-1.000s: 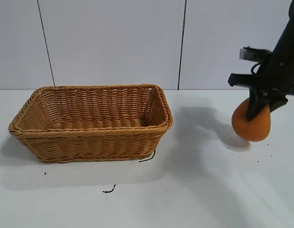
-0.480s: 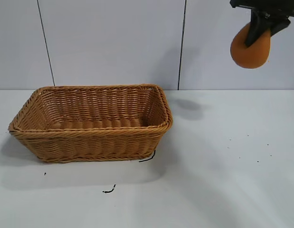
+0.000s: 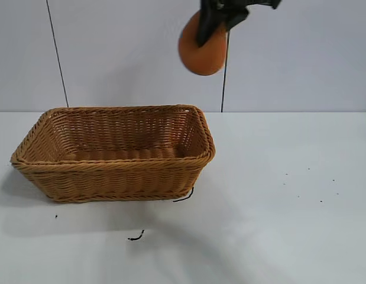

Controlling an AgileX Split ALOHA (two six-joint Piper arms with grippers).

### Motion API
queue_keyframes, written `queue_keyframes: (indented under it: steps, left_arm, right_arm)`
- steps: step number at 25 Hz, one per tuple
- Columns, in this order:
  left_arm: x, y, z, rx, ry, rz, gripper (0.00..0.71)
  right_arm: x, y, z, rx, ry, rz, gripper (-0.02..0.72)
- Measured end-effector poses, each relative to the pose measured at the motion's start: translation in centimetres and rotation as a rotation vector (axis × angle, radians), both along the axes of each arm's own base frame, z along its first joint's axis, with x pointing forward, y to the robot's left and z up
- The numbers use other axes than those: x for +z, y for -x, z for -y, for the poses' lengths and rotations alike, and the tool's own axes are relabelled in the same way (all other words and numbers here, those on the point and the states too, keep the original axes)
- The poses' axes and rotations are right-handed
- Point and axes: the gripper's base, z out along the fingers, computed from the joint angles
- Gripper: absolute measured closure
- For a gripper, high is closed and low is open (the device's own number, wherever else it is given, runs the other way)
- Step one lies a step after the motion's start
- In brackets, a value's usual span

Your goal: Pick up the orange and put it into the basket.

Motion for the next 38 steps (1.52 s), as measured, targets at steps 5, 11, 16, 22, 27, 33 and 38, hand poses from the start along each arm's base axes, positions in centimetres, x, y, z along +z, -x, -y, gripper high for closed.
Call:
queue_keyframes:
  steps: [5, 11, 16, 22, 27, 33, 38]
  left_arm:
    - [0.0, 0.0, 0.0, 0.000, 0.000, 0.000, 0.071]
    - [0.0, 0.0, 0.0, 0.000, 0.000, 0.000, 0.071]
    - [0.0, 0.0, 0.0, 0.000, 0.000, 0.000, 0.071]
    - [0.0, 0.0, 0.0, 0.000, 0.000, 0.000, 0.071]
    - [0.0, 0.0, 0.0, 0.000, 0.000, 0.000, 0.071]
    - [0.0, 0.0, 0.0, 0.000, 0.000, 0.000, 0.071]
    - [0.0, 0.0, 0.0, 0.000, 0.000, 0.000, 0.071]
  right_arm:
    - [-5.4, -1.0, -1.8, 0.004, 0.006, -0.009, 0.627]
    - [-7.8, -1.2, -1.9, -0.004, 0.035, -0.052, 0.606]
    - [-7.2, -1.1, -1.9, 0.001, 0.047, -0.086, 0.194]
    - [-2.3, -2.1, -1.8, -0.006, 0.013, -0.054, 0.018]
    - [1.7, -4.6, 1.8, -0.118, 0.019, 0.011, 0.010]
    - [2.1, -8.3, 11.3, -0.309, 0.140, -0.031, 0.009]
    - [1.9, -10.5, 19.7, -0.478, 0.171, -0.066, 0.009]
